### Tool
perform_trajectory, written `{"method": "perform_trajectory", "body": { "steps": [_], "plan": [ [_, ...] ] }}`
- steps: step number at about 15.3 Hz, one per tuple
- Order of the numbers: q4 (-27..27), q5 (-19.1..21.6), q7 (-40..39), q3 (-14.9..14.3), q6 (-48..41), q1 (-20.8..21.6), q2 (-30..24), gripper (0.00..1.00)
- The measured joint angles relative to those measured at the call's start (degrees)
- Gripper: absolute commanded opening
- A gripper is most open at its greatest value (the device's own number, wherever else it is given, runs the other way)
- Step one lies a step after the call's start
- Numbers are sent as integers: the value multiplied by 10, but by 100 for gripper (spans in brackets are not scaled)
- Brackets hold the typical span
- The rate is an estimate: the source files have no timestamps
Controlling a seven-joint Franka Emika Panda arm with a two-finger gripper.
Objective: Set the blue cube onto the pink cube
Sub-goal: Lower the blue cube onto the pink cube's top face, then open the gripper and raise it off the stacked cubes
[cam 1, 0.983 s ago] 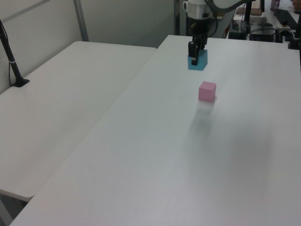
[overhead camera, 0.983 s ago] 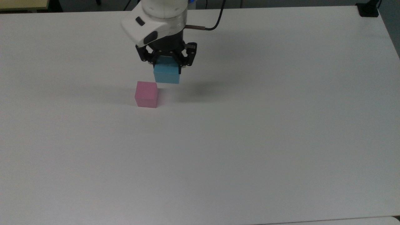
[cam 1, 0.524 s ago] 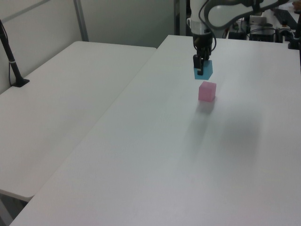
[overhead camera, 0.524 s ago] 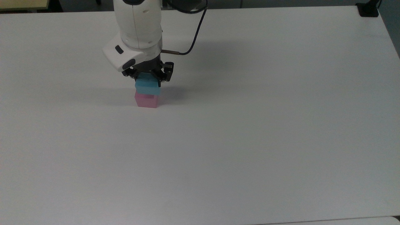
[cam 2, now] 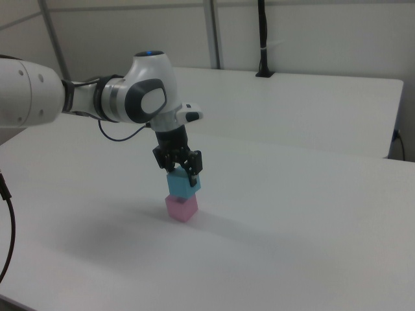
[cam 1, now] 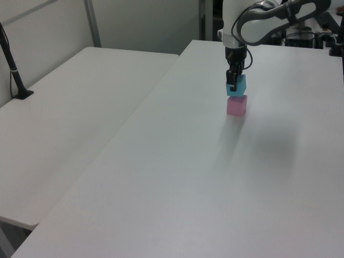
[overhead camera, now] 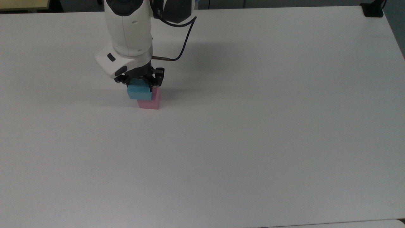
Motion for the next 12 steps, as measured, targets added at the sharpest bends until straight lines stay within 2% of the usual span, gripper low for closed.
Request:
{"method": "perform_trajectory", "body": {
  "steps": [10, 11, 12],
  "plan": [
    [-14, 8, -4, -1, 7, 4, -2, 15],
    [-15, 8, -4, -1, 7, 4, -2, 22],
    [-16, 8, -4, -1, 8, 4, -2, 56]
  ]
}}
